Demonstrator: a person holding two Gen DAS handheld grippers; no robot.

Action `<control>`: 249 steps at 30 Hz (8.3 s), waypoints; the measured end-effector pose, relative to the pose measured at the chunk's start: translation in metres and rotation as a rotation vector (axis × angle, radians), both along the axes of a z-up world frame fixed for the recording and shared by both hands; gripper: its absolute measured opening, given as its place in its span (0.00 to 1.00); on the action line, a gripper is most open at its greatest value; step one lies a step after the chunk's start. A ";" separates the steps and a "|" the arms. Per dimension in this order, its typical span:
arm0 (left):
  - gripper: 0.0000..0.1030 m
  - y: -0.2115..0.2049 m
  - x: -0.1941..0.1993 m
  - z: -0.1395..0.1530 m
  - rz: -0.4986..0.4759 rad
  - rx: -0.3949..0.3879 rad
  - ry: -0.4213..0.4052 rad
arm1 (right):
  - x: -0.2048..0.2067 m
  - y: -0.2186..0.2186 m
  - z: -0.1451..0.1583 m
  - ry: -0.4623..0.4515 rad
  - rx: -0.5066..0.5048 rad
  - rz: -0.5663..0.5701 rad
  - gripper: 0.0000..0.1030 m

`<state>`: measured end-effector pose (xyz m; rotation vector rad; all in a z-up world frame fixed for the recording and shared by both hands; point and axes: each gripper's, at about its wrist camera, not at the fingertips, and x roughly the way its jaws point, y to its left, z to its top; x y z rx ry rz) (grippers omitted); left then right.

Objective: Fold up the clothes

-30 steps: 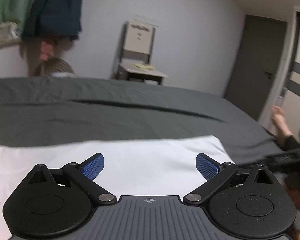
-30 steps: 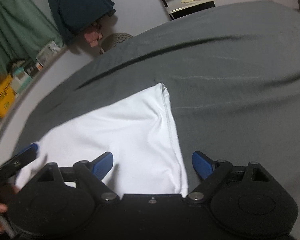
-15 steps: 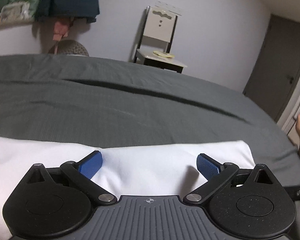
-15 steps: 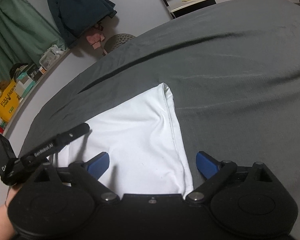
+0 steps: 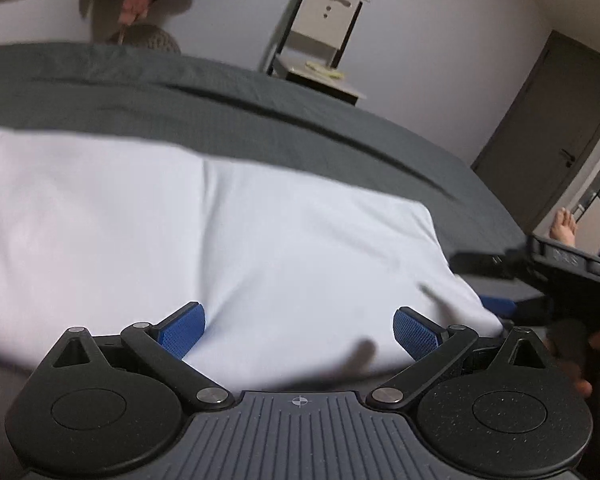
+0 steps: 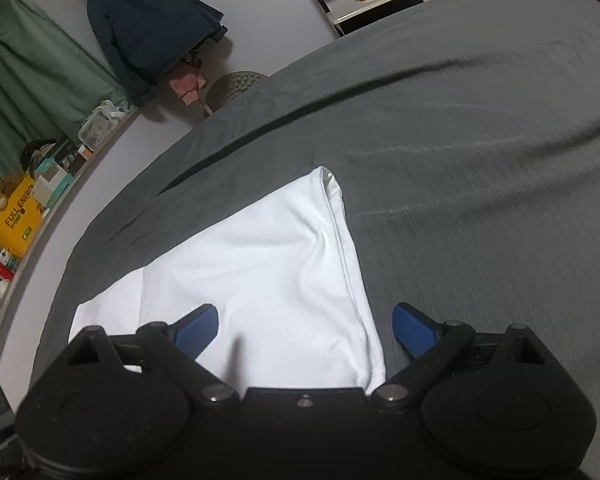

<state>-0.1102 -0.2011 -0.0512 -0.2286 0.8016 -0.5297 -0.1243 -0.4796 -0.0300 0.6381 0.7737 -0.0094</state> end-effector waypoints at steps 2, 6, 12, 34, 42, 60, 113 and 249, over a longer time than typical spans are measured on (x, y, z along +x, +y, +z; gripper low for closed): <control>0.98 0.010 0.000 0.007 0.005 -0.017 -0.006 | -0.002 0.000 0.000 0.005 -0.001 0.002 0.92; 0.98 0.037 0.007 0.029 0.023 -0.044 -0.052 | -0.005 0.000 0.000 0.012 -0.002 0.005 0.92; 0.98 0.078 0.016 0.062 0.049 -0.086 -0.122 | -0.008 -0.011 -0.002 0.024 0.055 0.004 0.80; 0.98 0.208 0.100 0.062 0.396 0.061 -0.320 | 0.011 -0.034 -0.038 -0.125 0.222 0.015 0.10; 0.98 0.222 0.119 0.041 0.494 -0.017 -0.218 | 0.006 0.024 0.028 -0.193 -0.011 0.035 0.08; 0.98 0.270 0.120 0.009 0.723 -0.253 -0.098 | 0.091 0.310 0.088 -0.247 -0.321 0.382 0.07; 0.98 0.197 0.156 0.002 -0.017 -0.537 -0.046 | 0.020 0.323 0.028 -0.295 -0.642 0.669 0.52; 0.46 -0.136 0.098 0.002 -0.169 -0.118 0.121 | 0.099 -0.180 0.003 -0.010 0.067 -0.210 0.59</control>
